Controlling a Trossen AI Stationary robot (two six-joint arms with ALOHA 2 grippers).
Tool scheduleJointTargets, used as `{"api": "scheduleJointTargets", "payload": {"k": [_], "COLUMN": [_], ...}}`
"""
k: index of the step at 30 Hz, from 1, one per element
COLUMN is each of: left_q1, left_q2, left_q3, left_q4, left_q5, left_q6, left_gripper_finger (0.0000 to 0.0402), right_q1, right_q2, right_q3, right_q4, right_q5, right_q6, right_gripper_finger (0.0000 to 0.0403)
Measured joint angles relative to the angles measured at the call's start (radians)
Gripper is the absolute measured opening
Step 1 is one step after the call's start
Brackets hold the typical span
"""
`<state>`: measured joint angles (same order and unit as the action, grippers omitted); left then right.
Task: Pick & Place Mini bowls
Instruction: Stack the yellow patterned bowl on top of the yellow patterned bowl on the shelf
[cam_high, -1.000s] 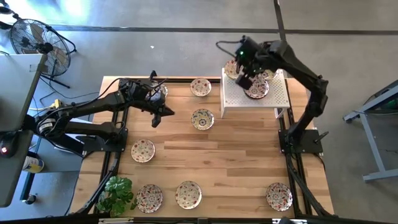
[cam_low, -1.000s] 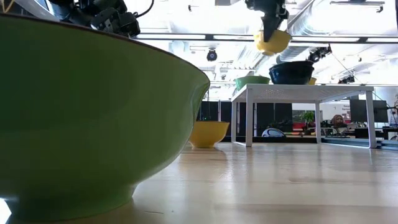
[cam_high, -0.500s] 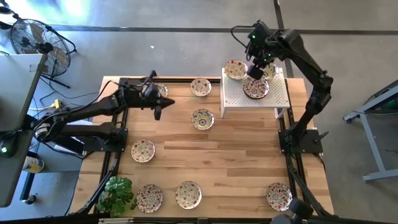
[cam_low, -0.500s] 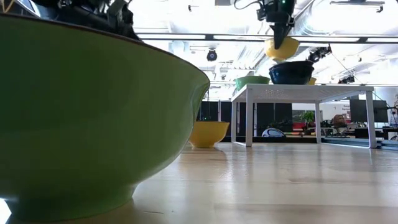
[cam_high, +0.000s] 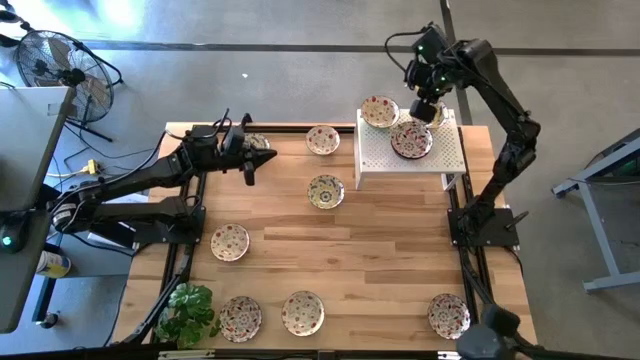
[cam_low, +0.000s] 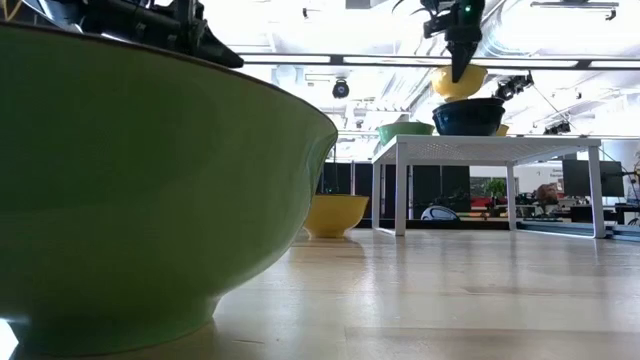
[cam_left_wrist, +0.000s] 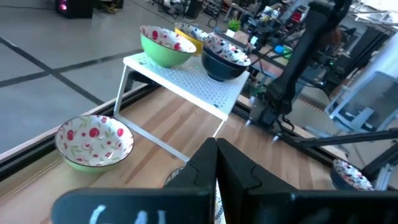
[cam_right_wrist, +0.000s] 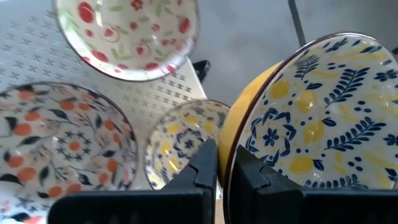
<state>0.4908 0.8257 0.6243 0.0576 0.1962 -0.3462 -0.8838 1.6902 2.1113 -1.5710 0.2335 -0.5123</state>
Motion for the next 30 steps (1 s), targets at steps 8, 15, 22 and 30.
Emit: {"api": "scheduleJointTargets", "payload": {"k": [8,15,22,30], "left_q1": [0.000,0.000,0.000,0.000], "left_q2": [0.001,0.001,0.001,0.001], "left_q3": [0.000,0.000,0.000,0.000], "left_q4": [-0.008,-0.008,-0.008,-0.008], "left_q5": [-0.030,-0.040,-0.034,-0.031], "left_q6": [0.005,0.033,0.049,0.080], "left_gripper_finger": [0.0001,0.0001,0.0001,0.0001], "right_q1": [-0.024,-0.054,-0.052,-0.051], "right_q2": [-0.023,-0.047,-0.122,-0.138], "right_q3": [0.000,-0.155,-0.371,-0.550], "right_q4": [0.000,-0.002,0.051,0.189], "right_q5": [-0.055,-0.086,-0.087,-0.061], "right_q6": [-0.116,-0.009,0.087,0.086], "right_gripper_finger": [0.0012,0.0012,0.0012,0.0012]}}
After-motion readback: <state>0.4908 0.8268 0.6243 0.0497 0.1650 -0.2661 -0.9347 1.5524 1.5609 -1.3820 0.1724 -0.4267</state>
